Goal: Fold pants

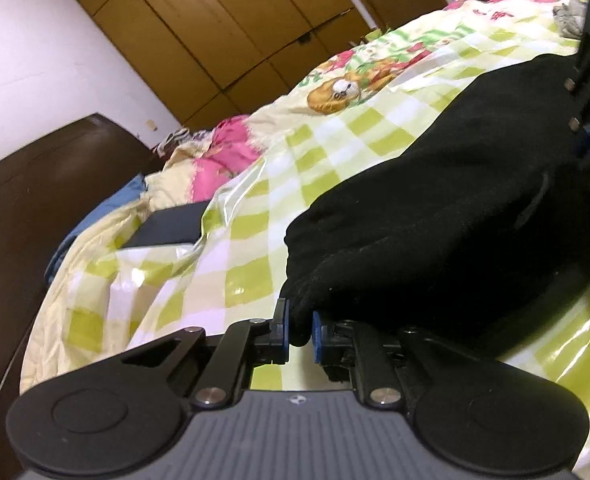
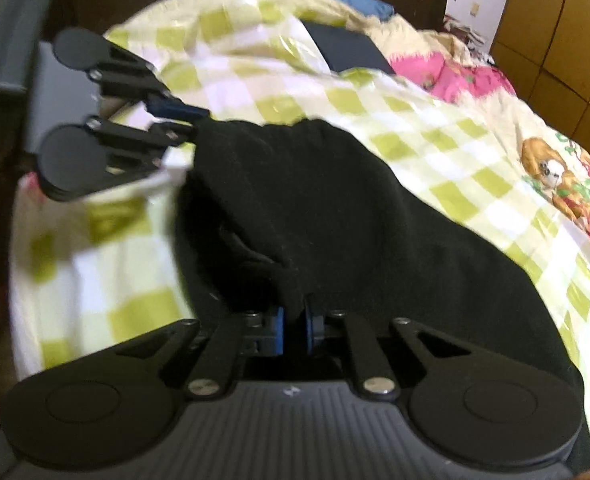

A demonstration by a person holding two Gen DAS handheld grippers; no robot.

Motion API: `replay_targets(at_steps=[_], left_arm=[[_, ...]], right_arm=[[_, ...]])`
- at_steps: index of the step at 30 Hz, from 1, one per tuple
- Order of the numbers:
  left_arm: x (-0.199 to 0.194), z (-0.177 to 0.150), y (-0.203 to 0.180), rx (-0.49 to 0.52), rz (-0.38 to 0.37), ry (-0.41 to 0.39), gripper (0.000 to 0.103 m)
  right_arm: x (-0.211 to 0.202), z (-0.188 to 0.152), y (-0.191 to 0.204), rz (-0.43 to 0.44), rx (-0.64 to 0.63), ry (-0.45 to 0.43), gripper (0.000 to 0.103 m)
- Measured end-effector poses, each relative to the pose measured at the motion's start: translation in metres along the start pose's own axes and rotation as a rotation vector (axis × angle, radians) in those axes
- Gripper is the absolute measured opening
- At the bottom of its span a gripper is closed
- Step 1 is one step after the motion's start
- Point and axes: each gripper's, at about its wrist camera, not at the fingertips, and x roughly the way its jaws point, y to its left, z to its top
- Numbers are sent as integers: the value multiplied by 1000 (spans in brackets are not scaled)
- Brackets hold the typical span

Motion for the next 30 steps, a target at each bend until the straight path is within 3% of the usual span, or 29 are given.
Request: replay_targets(at_steps=[5, 10, 13, 18, 23, 26, 30], left_arm=[[6, -19, -23, 95, 15, 64, 31], [-13, -24, -15, 47, 39, 118, 31], [-28, -17, -13, 37, 67, 127, 31], [-44, 15, -29, 46, 79, 72, 31], [-37, 63, -59, 4, -32, -18, 31], [-15, 93, -85, -38, -96, -81, 31], [21, 126, -121, -54, -155, -127, 31]], right_arm=[[36, -18, 12, -46, -24, 49, 21], [-8, -18, -1, 2, 59, -52, 40], [-38, -29, -15, -37, 104, -129, 42], [-54, -59, -75, -198, 236, -116, 43], [-69, -83, -159, -296, 420, -145, 44], [-68, -91, -209, -221, 508, -165, 50], [-45, -95, -274, -29, 587, -152, 54]])
